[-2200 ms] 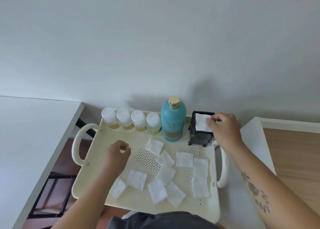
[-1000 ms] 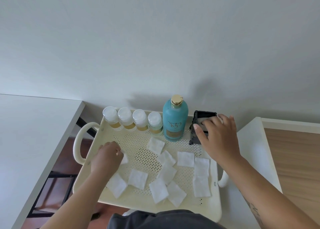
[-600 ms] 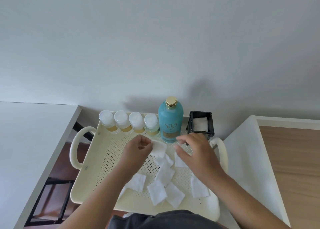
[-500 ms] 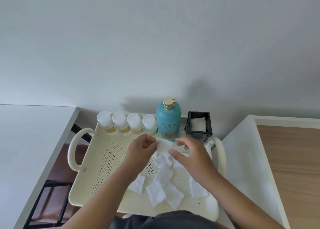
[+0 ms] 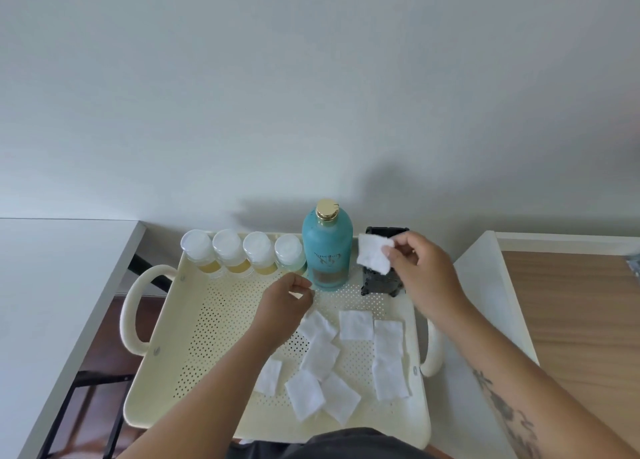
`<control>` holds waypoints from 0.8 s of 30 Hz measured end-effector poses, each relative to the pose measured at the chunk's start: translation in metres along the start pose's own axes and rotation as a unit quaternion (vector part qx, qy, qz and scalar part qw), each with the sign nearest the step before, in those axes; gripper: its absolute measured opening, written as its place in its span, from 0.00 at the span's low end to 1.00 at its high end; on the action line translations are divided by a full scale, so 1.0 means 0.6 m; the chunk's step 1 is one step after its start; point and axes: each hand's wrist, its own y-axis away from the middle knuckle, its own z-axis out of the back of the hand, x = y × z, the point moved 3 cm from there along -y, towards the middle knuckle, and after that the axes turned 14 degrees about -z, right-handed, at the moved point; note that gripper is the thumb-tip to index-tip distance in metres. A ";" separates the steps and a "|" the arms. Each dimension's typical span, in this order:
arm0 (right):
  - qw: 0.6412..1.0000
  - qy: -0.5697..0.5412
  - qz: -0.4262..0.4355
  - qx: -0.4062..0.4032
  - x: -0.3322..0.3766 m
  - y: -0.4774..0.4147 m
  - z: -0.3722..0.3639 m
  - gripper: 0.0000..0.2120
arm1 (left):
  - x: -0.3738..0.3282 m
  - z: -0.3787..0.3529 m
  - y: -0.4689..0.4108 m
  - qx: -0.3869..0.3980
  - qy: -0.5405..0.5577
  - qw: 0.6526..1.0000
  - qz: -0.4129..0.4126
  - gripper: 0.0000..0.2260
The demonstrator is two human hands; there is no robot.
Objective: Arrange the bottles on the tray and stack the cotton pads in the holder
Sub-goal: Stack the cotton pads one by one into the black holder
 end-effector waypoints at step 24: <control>0.934 0.309 0.145 -0.109 -0.009 -0.014 0.001 0.08 | 0.071 -0.008 -0.028 -0.059 -0.155 0.983 0.082 0.14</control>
